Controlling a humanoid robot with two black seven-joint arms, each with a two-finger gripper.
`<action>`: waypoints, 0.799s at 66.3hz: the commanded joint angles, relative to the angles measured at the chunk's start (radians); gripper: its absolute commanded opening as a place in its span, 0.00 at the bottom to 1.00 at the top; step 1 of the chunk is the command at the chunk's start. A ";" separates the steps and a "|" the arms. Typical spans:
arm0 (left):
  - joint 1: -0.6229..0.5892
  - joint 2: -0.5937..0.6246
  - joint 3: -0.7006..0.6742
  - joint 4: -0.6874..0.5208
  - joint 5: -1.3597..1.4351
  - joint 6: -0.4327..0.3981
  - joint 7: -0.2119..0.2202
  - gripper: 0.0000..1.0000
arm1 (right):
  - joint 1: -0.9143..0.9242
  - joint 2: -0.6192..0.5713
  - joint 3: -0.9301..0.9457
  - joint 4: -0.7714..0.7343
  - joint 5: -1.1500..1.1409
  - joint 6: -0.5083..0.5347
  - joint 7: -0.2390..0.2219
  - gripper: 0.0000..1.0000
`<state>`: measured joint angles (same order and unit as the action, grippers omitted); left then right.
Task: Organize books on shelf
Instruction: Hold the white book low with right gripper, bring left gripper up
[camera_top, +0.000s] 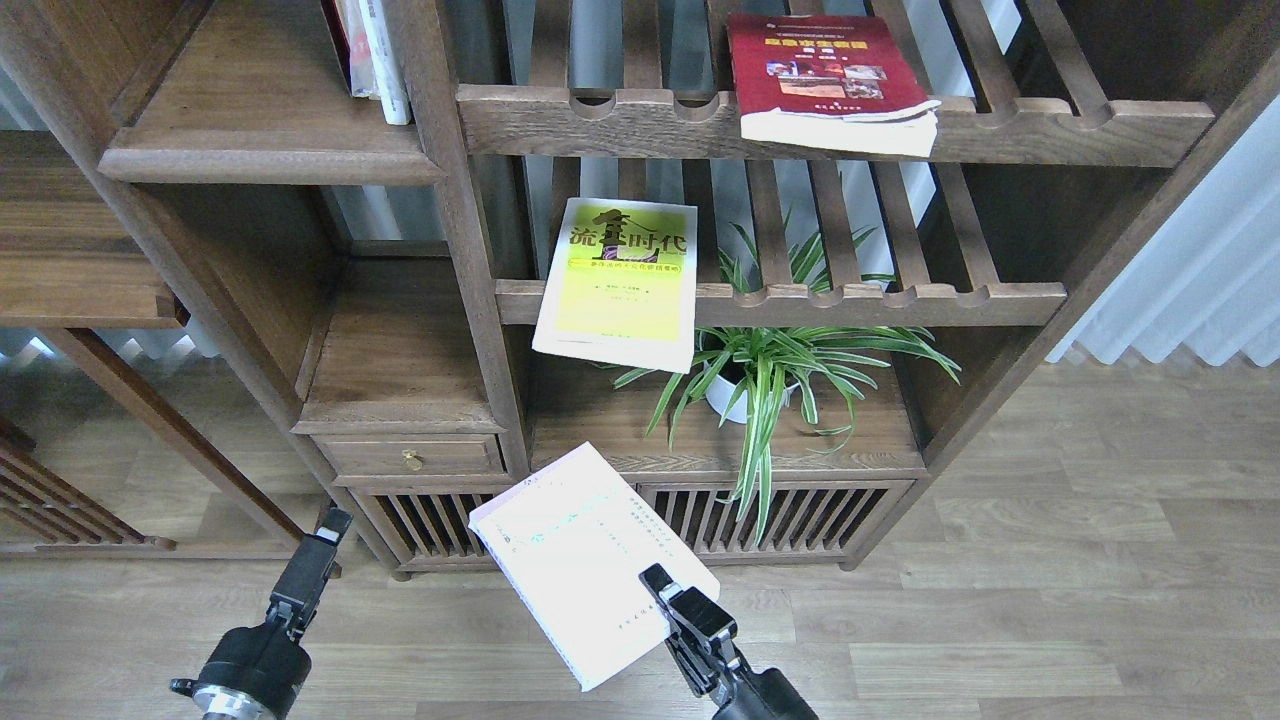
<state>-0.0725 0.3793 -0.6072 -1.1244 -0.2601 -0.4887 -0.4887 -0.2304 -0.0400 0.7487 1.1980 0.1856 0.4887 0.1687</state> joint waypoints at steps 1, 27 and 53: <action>-0.003 -0.003 0.003 -0.006 -0.042 0.000 0.000 1.00 | 0.002 0.000 0.000 0.000 0.000 0.000 0.000 0.04; -0.033 0.018 -0.020 -0.031 -0.079 0.000 0.000 1.00 | 0.003 0.000 0.000 0.000 0.000 0.000 -0.001 0.04; 0.048 -0.031 -0.137 -0.167 -0.021 0.000 0.029 1.00 | 0.009 0.011 0.018 -0.012 0.002 0.000 0.000 0.04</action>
<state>-0.0598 0.3794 -0.7096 -1.2430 -0.2795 -0.4887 -0.4829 -0.2230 -0.0372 0.7665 1.1929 0.1870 0.4887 0.1686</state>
